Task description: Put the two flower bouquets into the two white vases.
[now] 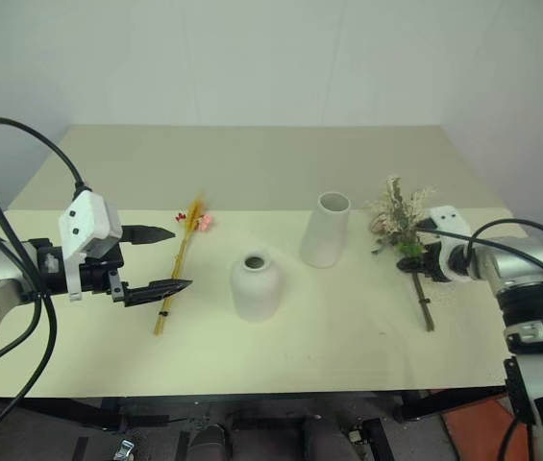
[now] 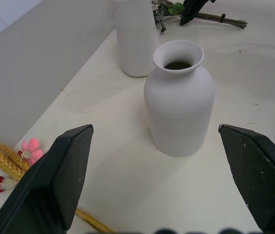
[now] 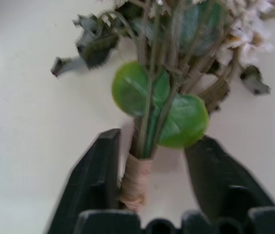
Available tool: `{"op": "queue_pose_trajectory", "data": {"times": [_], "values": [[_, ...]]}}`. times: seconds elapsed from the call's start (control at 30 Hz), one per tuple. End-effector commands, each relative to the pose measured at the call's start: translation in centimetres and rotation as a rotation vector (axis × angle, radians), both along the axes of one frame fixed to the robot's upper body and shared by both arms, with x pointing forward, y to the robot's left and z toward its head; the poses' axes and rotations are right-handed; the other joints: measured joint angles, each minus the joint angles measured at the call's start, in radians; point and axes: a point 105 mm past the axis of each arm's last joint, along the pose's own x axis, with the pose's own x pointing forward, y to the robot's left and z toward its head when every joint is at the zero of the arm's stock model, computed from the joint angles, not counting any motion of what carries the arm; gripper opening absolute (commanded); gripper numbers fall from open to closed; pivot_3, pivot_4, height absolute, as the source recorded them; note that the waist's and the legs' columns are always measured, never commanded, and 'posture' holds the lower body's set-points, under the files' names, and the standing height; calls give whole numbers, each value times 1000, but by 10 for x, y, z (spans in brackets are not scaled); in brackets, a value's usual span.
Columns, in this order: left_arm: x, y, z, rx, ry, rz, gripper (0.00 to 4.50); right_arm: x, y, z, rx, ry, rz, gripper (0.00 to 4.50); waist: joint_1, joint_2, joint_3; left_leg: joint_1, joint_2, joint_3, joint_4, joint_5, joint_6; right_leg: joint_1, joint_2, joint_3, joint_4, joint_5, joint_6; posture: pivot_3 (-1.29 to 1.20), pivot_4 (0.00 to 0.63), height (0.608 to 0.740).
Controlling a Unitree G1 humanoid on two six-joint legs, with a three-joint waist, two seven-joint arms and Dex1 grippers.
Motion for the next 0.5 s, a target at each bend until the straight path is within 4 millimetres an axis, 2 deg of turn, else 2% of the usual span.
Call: {"op": "queue_pose_trajectory", "data": {"times": [0.03, 0.1, 0.17, 0.23, 0.3, 0.37, 0.43, 0.47, 0.5], "values": [[-3, 1, 9, 8, -43, 6, 4500, 6, -1, 16, -19, -52, 1, 1053, 1, 0, 0, 0, 0, 0, 0, 0, 0, 0, 0, 0, 0, 0, 0, 0, 150, 740], [-3, 1, 8, 7, -40, 9, 4500, 7, 0, 15, -23, -48, -4, 323, 1, 0, 0, 0, 0, 0, 0, 0, 0, 0, 0, 0, 0, 0, 0, 0, 150, 740], [-2, 1, 6, 9, -40, 11, 4500, 9, 2, 18, -39, -72, -9, 206, 1, 0, 0, -1, 0, 0, 0, 0, 0, 0, 0, 0, -1, 0, 0, 0, 150, 740], [-2, 2, 7, 10, -41, 14, 4500, 13, 7, 31, -58, -150, -1, 206, 1, 0, 0, -1, 0, 0, 0, 0, 0, 0, 0, 0, 0, 0, 0, 0, 150, 740], [-1, 3, 9, 8, -48, 14, 4500, 21, 14, 65, -109, -357, 8, 206, -1, 0, 0, -1, 0, 0, 0, 0, 0, 0, 0, 0, 0, 0, 0, 0, 150, 740], [0, 4, 13, 6, -57, 18, 4500, 25, 28, 115, -117, -688, -1, 206, -2, 0, 0, -1, 0, 0, 0, 0, 0, -1, 0, 0, 1, 0, 0, 0, 150, 740], [2, 7, 15, 9, -63, 23, 4500, 19, 41, 164, -124, -1036, -60, 206, -4, 0, 0, -1, 0, 0, 0, 0, 0, -3, 0, 0, 2, 0, 0, 0, 150, 740], [2, 9, 16, 13, -66, 27, 4500, 14, 47, 183, -87, -1154, -117, 206, -5, 0, 0, -2, 0, 0, 0, 0, 0, -5, 1, 1, 3, 0, 0, 0, 150, 740], [3, 10, 16, 18, -67, 30, 4500, 8, 52, 200, 39, -1236, -183, 206, -5, 0, 0, -2, 1, -1, -1, 0, 0, -5, 2, 0, 3, 0, 0, 0, 150, 740]]}}
